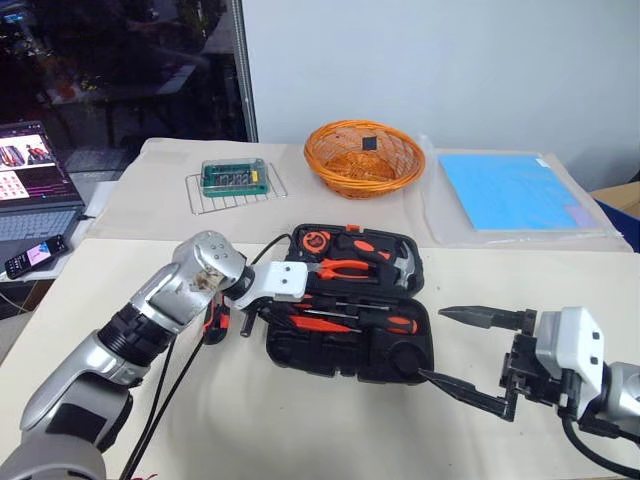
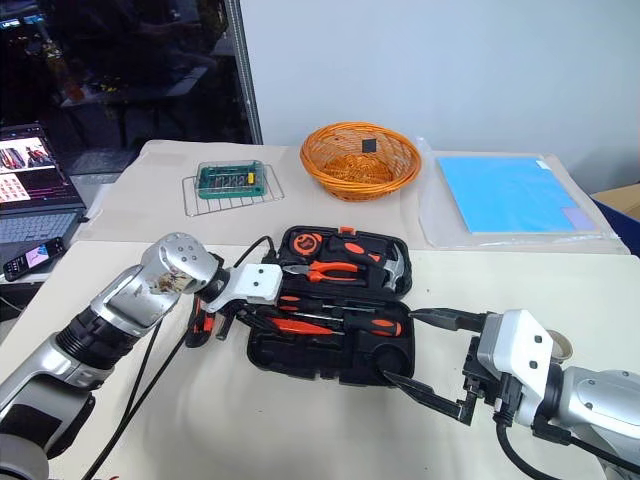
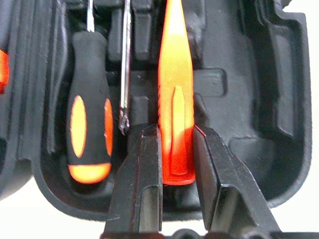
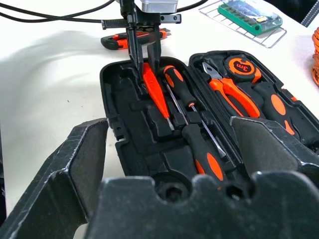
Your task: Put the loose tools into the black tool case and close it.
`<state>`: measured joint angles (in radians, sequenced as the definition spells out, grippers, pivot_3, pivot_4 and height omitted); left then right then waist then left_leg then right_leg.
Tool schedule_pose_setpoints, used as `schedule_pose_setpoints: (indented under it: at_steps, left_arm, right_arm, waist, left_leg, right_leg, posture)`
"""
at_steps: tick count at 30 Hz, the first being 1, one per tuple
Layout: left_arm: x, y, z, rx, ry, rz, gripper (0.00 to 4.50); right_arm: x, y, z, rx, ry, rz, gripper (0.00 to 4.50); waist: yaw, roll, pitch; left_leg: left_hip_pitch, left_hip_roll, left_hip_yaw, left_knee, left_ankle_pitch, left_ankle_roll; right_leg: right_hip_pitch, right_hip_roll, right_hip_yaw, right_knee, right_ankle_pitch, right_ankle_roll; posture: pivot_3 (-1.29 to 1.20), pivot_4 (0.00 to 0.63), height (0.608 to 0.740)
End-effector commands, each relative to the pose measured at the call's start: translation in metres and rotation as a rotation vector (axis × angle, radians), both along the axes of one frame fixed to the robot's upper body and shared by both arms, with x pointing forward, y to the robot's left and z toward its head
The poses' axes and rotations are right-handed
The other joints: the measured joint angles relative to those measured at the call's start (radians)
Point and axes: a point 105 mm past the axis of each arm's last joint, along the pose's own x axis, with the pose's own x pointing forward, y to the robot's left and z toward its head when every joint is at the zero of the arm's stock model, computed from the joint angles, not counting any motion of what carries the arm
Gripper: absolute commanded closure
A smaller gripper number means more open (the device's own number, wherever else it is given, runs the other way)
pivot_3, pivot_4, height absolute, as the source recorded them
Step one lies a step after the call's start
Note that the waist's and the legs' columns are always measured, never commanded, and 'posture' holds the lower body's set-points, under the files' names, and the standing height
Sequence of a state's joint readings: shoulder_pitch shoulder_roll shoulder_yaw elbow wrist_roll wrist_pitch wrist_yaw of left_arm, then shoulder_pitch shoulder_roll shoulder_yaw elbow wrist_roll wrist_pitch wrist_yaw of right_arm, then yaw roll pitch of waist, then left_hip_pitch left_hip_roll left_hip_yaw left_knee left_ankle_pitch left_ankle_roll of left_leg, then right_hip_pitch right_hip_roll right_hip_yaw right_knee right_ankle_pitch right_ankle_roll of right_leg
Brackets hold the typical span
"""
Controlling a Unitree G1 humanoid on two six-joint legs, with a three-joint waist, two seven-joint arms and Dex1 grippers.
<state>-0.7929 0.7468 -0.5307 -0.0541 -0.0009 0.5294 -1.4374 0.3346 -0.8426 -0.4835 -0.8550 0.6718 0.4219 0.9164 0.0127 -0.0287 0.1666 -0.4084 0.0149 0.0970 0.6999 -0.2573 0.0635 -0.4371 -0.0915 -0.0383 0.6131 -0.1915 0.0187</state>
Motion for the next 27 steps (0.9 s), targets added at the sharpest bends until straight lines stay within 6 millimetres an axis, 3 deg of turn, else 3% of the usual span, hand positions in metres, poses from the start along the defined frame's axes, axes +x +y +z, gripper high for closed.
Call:
schedule_pose_setpoints:
  at_steps: [1, 27]
  left_arm:
    - [0.0, 0.005, -0.002, 0.051, 0.009, 0.015, 4.06]
    - [0.014, -0.006, -0.011, 0.055, -0.004, 0.029, 4.06]
  right_arm:
    - [-0.001, 0.004, 0.005, -0.007, -0.032, 0.02, 0.0]
    - [-0.001, 0.007, 0.006, 0.0, -0.04, 0.02, 0.0]
  waist:
    - [0.0, 0.0, 0.0]
    - [0.013, 0.002, -0.001]
  left_leg:
    - [0.0, 0.0, 0.0, 0.0, 0.0, 0.0]
    - [0.002, 0.0, -0.002, 0.004, 0.0, 0.0]
  right_leg:
    - [0.0, 0.0, 0.0, 0.0, 0.0, 0.0]
    - [0.004, 0.0, 0.0, 0.001, 0.0, 0.0]
  posture:
    - [0.0, 0.15, 0.74]
    - [0.0, 0.15, 0.74]
